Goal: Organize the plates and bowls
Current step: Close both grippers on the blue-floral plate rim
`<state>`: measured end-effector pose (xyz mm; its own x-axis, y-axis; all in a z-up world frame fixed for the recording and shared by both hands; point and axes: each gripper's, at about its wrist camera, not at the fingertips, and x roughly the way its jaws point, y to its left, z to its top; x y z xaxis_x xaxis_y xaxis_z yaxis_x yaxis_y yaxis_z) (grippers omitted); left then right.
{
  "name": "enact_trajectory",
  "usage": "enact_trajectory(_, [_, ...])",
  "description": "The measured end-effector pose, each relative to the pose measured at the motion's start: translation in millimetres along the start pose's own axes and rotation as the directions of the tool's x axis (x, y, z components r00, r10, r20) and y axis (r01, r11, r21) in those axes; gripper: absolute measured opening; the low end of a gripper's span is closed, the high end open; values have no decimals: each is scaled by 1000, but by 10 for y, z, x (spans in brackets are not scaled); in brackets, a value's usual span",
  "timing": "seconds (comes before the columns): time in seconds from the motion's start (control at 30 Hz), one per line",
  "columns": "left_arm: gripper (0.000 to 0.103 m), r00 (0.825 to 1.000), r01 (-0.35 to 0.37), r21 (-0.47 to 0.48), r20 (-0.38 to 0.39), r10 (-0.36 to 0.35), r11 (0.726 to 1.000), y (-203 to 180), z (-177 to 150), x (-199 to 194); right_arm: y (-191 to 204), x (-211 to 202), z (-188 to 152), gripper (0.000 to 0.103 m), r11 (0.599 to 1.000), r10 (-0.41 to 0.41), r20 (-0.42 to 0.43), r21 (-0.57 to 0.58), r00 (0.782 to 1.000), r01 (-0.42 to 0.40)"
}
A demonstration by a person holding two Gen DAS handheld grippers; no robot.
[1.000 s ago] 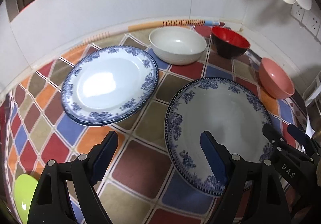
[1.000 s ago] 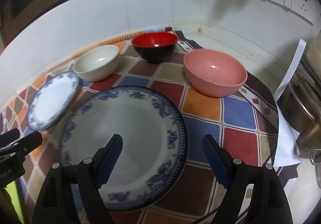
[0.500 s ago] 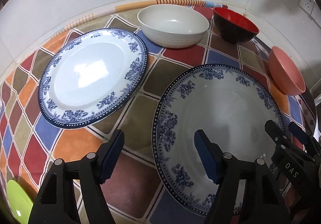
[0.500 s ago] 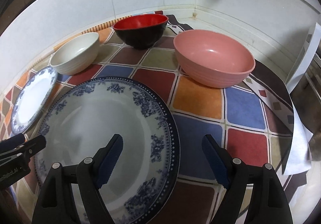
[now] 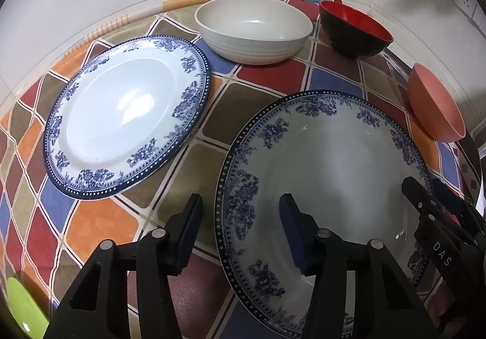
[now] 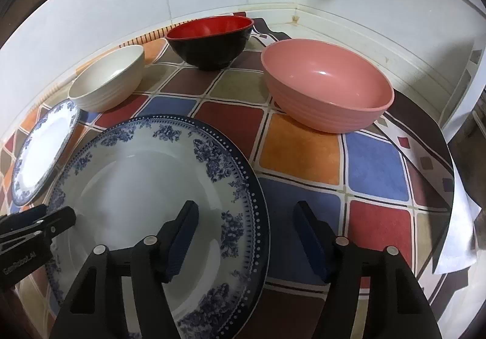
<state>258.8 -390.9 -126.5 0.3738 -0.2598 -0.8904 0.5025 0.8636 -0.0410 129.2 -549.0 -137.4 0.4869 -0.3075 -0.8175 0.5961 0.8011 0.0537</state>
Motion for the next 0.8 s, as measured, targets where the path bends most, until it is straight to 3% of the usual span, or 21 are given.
enact_trajectory(0.23, [37,1000,6,-3,2,-6,1000,5,22,4,38,-2,30,43,999,26,-4,-19,1000,-26])
enact_trajectory(0.8, [36,1000,-2,-8,24,3,1000,75,-66,-154,79,-112,-13,38,999,19,0,-37,1000,-19])
